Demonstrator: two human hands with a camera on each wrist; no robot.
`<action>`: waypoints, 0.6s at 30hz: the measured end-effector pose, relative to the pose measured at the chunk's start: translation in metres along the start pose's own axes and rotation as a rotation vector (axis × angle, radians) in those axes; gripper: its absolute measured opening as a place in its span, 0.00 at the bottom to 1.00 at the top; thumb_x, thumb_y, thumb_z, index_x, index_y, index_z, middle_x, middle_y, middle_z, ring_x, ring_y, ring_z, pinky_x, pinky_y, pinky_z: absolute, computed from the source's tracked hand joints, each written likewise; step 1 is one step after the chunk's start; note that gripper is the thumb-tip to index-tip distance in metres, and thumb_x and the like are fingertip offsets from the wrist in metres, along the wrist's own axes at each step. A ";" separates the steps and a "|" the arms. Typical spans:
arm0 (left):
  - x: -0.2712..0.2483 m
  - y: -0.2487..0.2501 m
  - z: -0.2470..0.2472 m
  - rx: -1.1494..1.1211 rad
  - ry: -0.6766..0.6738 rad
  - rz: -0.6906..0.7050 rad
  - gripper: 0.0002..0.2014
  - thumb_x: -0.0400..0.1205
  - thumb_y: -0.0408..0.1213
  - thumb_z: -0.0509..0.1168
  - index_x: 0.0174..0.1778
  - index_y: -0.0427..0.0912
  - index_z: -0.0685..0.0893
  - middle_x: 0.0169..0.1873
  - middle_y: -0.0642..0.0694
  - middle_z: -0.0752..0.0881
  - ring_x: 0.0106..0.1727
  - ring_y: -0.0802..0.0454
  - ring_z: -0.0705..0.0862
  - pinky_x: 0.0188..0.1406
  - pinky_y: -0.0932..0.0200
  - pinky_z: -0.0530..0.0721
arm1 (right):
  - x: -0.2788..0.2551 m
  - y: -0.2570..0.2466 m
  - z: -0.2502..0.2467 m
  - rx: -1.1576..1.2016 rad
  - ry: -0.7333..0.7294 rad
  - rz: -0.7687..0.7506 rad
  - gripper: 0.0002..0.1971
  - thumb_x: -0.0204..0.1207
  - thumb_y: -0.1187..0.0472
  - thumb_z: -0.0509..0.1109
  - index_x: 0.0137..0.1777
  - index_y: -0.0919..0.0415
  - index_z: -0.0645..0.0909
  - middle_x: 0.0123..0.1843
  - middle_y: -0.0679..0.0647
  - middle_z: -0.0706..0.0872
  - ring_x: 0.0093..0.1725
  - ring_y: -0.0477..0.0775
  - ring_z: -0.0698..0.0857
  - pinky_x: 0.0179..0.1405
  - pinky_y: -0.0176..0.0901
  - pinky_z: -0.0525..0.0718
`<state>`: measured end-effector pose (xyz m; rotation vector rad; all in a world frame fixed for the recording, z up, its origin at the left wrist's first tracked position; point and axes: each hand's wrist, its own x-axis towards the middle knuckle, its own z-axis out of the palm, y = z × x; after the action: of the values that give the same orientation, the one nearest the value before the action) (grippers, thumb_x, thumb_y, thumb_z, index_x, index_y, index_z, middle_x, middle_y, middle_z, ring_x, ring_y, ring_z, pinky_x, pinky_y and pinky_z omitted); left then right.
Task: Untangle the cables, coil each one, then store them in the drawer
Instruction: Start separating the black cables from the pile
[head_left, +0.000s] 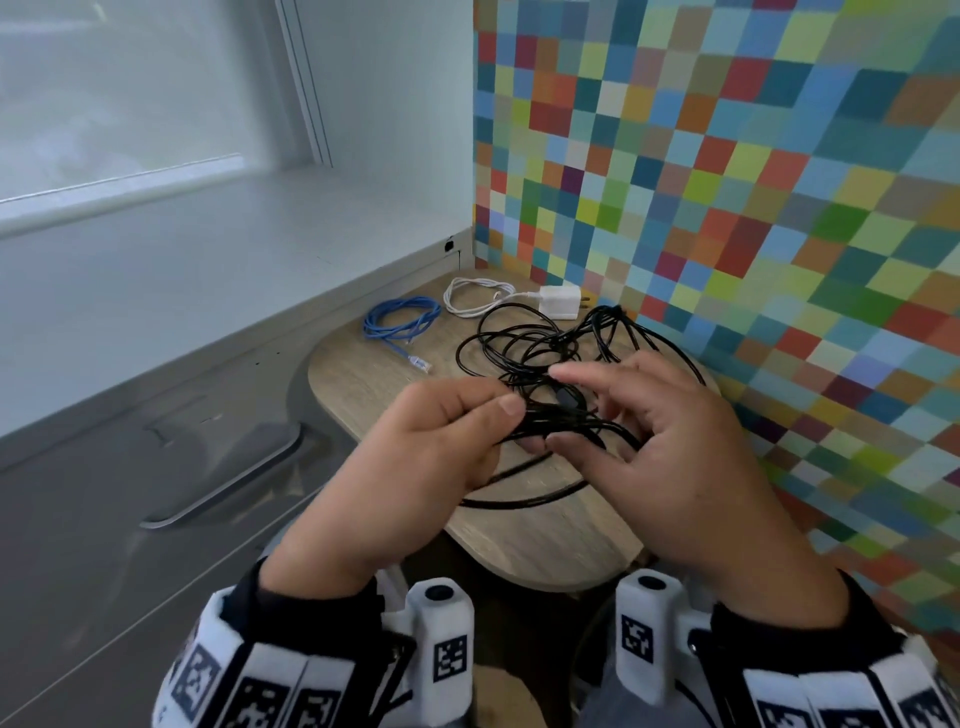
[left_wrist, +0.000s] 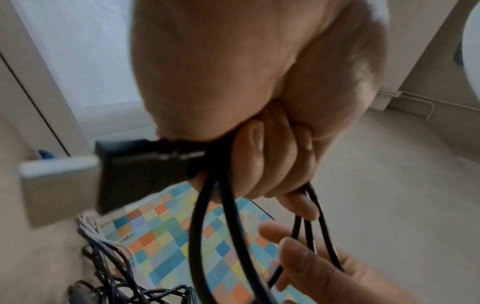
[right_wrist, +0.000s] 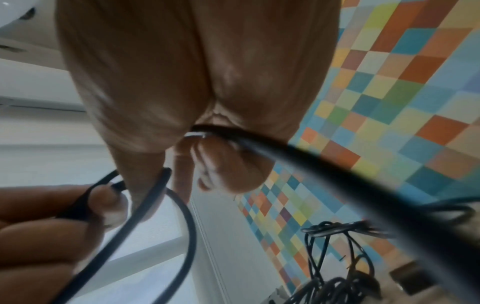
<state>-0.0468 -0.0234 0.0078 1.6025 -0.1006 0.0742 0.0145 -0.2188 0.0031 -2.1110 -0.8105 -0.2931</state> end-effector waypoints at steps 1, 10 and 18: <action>-0.001 0.001 -0.001 -0.045 -0.023 -0.012 0.15 0.84 0.42 0.61 0.38 0.41 0.90 0.20 0.52 0.65 0.21 0.57 0.59 0.18 0.66 0.58 | 0.000 0.001 0.000 0.036 -0.024 0.031 0.20 0.73 0.55 0.85 0.65 0.42 0.90 0.46 0.40 0.81 0.48 0.40 0.82 0.42 0.23 0.77; -0.004 0.002 -0.007 -0.331 -0.190 -0.090 0.06 0.75 0.39 0.74 0.43 0.41 0.90 0.21 0.56 0.67 0.20 0.62 0.59 0.18 0.66 0.55 | 0.001 -0.009 0.003 0.467 -0.028 0.164 0.08 0.72 0.52 0.79 0.36 0.54 0.89 0.27 0.54 0.89 0.24 0.45 0.84 0.26 0.34 0.80; -0.004 0.004 -0.008 -0.558 -0.074 -0.085 0.10 0.84 0.39 0.62 0.37 0.42 0.77 0.22 0.51 0.63 0.15 0.57 0.63 0.16 0.66 0.64 | 0.005 0.000 0.001 0.506 -0.072 0.196 0.16 0.67 0.49 0.80 0.55 0.45 0.92 0.43 0.44 0.94 0.38 0.42 0.88 0.39 0.34 0.86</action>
<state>-0.0513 -0.0157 0.0120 1.0501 -0.0998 -0.0749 0.0176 -0.2160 0.0050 -1.7098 -0.6306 0.0886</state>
